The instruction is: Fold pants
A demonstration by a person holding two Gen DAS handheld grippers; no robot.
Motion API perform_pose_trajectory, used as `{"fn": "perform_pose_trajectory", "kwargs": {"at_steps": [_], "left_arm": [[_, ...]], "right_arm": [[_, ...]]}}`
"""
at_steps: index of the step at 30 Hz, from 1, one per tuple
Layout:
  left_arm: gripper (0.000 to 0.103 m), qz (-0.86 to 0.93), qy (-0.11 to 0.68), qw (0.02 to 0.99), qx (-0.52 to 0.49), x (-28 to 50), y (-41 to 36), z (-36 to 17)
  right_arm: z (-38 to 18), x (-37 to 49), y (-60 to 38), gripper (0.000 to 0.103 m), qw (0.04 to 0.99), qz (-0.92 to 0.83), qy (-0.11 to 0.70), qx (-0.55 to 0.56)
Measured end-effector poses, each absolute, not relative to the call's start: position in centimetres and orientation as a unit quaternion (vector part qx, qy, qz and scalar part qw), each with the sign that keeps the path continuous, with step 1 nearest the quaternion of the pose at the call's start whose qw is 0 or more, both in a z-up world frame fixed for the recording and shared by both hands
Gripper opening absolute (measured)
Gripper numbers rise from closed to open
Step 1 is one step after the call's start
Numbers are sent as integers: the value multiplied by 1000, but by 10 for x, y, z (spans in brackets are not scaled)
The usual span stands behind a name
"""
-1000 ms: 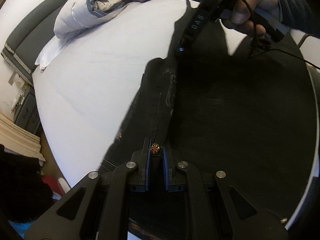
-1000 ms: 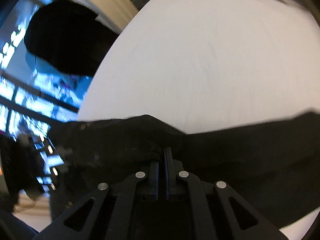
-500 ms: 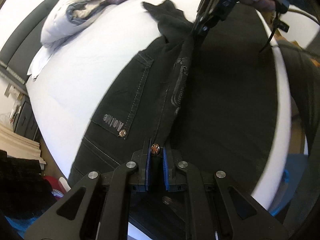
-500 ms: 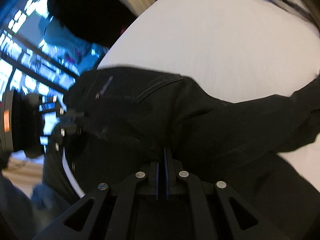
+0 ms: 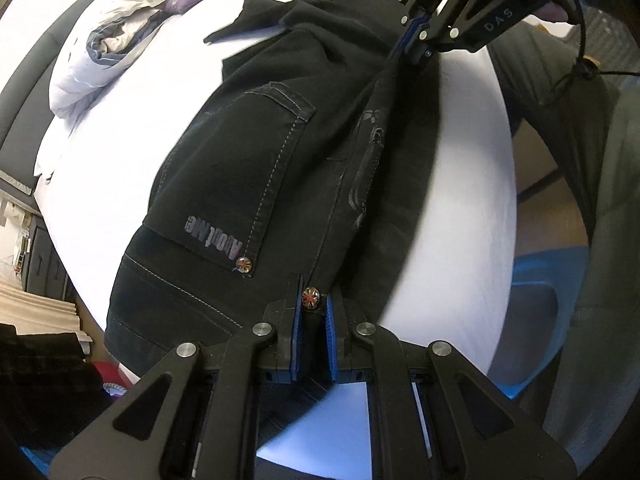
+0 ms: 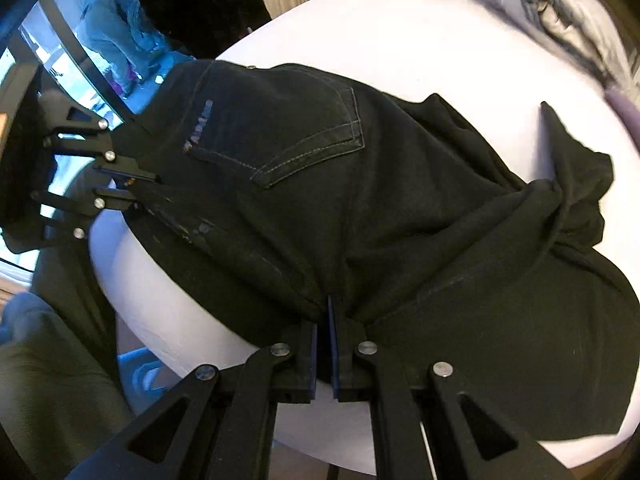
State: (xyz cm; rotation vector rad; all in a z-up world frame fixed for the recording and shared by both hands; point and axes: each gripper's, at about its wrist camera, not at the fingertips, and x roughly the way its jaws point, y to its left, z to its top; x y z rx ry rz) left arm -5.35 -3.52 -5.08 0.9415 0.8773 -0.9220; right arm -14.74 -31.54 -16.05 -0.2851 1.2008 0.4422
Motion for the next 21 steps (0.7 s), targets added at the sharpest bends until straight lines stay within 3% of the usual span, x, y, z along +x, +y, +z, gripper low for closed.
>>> {"fn": "perform_pose_trajectory", "kwargs": {"at_steps": [10,17,20,21], "left_arm": [[9,-402,394,710,423,-71,-13,-53],[13,-376,400,741,386,-69,-10,-63],[34,-355,406,755,373,-67,-3,-59],[63,-345,409,759,370,-66,2,-56]], "right_arm": [[-170,-170,-266,6,803,193,533,-185],[-181,-172,-283,8,825,178,508,-176],[-184,-181,-285,10,837,178,490,-165],[-184,-182,-287,12,840,177,486,-163]]}}
